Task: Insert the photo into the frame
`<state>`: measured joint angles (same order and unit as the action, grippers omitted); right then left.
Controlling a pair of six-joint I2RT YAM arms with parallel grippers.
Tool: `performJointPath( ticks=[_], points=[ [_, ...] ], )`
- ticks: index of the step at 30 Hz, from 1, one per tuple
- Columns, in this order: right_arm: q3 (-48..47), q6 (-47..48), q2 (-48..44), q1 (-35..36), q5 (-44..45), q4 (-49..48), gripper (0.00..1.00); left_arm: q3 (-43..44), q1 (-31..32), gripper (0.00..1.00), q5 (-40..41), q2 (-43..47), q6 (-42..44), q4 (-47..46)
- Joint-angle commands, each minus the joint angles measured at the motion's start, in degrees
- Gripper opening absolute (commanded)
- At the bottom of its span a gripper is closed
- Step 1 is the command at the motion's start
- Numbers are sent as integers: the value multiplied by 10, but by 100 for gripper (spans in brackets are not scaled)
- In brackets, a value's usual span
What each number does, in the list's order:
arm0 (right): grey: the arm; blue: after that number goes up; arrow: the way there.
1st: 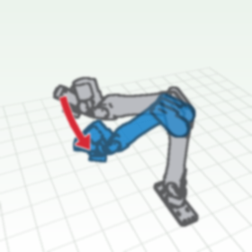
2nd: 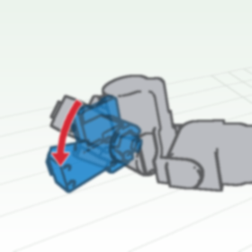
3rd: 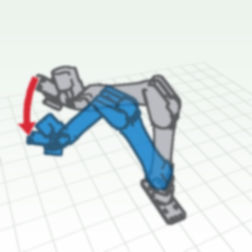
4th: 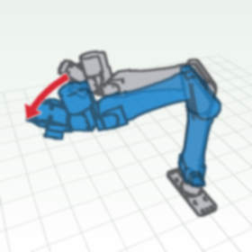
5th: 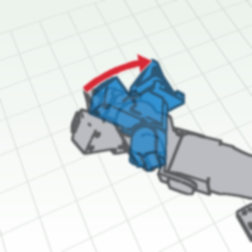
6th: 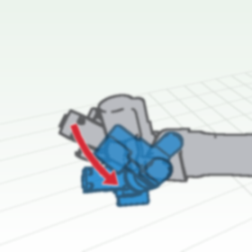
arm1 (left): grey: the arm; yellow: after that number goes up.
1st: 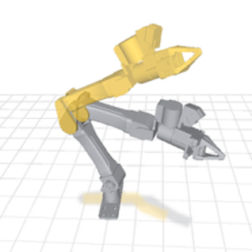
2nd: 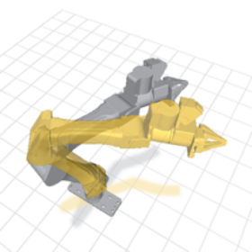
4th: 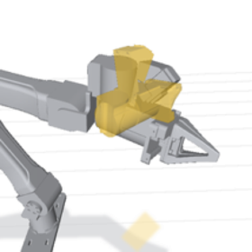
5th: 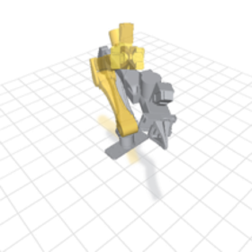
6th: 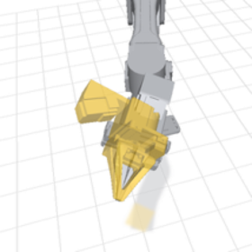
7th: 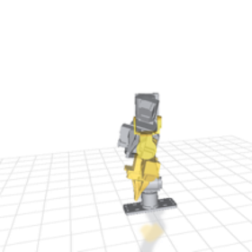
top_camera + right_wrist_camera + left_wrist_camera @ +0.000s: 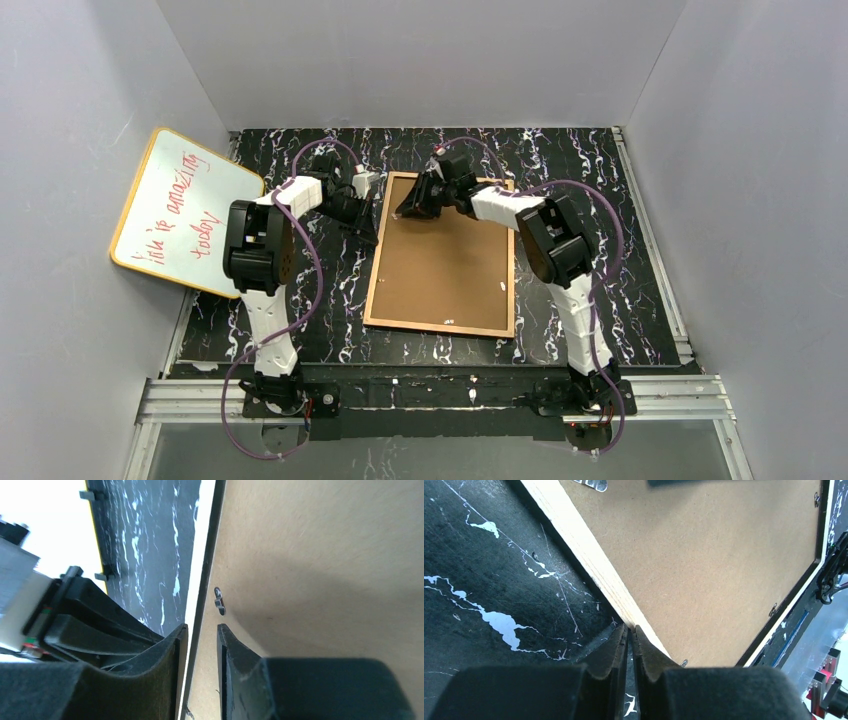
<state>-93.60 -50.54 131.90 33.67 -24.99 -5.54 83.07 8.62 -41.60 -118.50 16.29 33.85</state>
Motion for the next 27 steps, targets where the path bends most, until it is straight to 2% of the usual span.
performJointPath(
  ticks=[1, 12, 16, 27],
  points=[
    [-1, 22, -44, -21, 10, -2, 37, -25, 6, 5, 41, 20, 26, 22],
    [-37, 17, 22, -17, 8, 10, 38, -23, 6, 5, 41, 22, 22, 22],
    [-42, 17, 33, -10, 10, 16, 34, -24, 6, 5, 39, 21, 22, 23],
    [-56, 16, 51, 7, 26, 19, 30, -26, 6, 5, 38, 18, 21, 22]
  ],
)
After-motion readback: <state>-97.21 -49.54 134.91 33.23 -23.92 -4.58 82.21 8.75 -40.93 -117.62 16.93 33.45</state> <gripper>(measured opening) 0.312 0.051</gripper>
